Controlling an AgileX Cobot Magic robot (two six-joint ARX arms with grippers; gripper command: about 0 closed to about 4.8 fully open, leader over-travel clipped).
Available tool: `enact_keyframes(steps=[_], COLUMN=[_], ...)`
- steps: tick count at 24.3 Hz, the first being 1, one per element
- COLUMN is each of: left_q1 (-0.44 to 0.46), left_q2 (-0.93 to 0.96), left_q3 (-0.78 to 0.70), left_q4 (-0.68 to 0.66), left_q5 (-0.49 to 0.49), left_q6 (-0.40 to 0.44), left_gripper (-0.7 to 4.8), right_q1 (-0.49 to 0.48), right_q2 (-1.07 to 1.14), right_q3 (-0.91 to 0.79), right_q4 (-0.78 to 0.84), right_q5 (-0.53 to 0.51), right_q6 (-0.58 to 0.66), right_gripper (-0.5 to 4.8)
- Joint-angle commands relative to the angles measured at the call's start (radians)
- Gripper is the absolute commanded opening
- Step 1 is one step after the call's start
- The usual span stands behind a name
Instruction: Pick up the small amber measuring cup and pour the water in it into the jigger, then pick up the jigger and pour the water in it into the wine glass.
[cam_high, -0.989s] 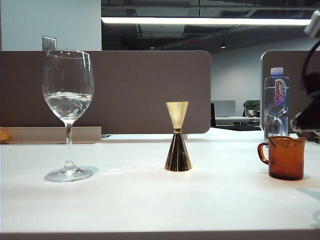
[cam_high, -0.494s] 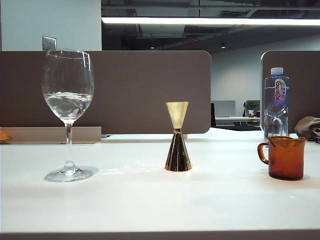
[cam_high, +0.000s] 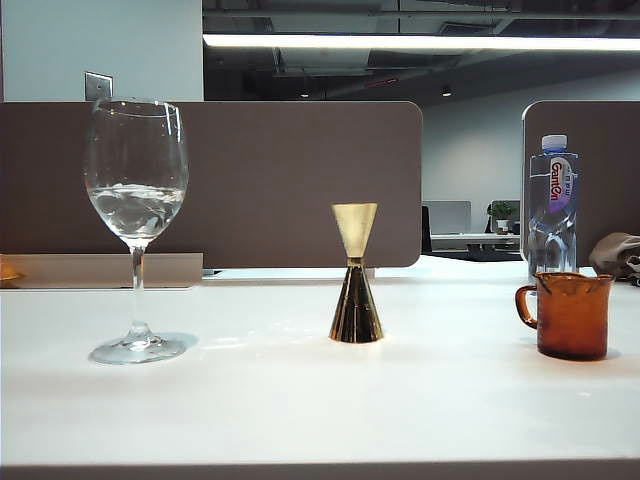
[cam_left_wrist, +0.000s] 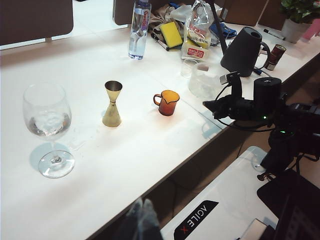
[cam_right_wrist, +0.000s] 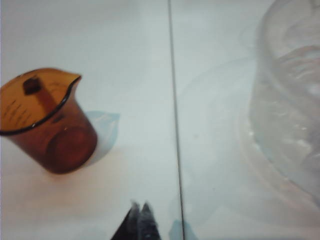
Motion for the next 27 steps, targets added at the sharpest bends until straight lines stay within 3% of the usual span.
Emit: enact_keyframes(steps=[1, 19, 27], left_q1=[0.0, 0.0, 0.0], left_q2=[0.001, 0.001, 0.001], left_q3=[0.003, 0.003, 0.003], left_q4=[-0.002, -0.002, -0.002], left_q5=[0.003, 0.003, 0.003], left_q6=[0.004, 0.004, 0.004], left_gripper=[-0.02, -0.02, -0.02], right_q1=[-0.021, -0.092, -0.093], right_q2=[-0.017, -0.386, -0.418], right_q3=[-0.007, -0.007, -0.007], right_q4=[0.009, 0.002, 0.002], right_q5=[0.0, 0.0, 0.0], right_q6=[0.004, 0.004, 0.004], right_gripper=[-0.05, -0.05, -0.05])
